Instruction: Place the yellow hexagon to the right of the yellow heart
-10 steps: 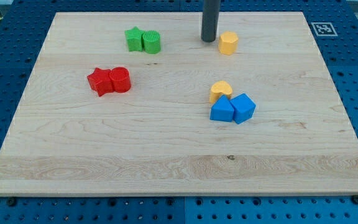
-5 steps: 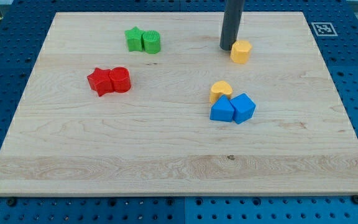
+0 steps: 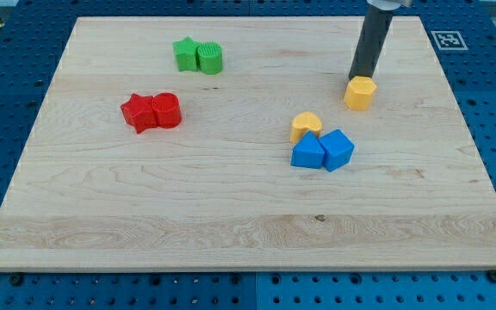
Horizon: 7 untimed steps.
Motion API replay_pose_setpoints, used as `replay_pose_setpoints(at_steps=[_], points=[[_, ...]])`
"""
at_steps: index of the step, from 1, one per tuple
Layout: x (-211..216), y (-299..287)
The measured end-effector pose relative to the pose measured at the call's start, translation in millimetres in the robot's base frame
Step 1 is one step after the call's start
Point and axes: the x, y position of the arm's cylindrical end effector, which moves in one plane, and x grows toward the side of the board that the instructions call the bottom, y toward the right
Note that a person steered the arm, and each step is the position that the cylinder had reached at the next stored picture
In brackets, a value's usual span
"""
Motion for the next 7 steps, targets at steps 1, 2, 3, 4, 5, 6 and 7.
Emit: replay_pose_setpoints(at_steps=[1, 2, 3, 4, 5, 6, 7], points=[[17, 0], [18, 11], [27, 14], [35, 14], [35, 0], [47, -1], [51, 1]])
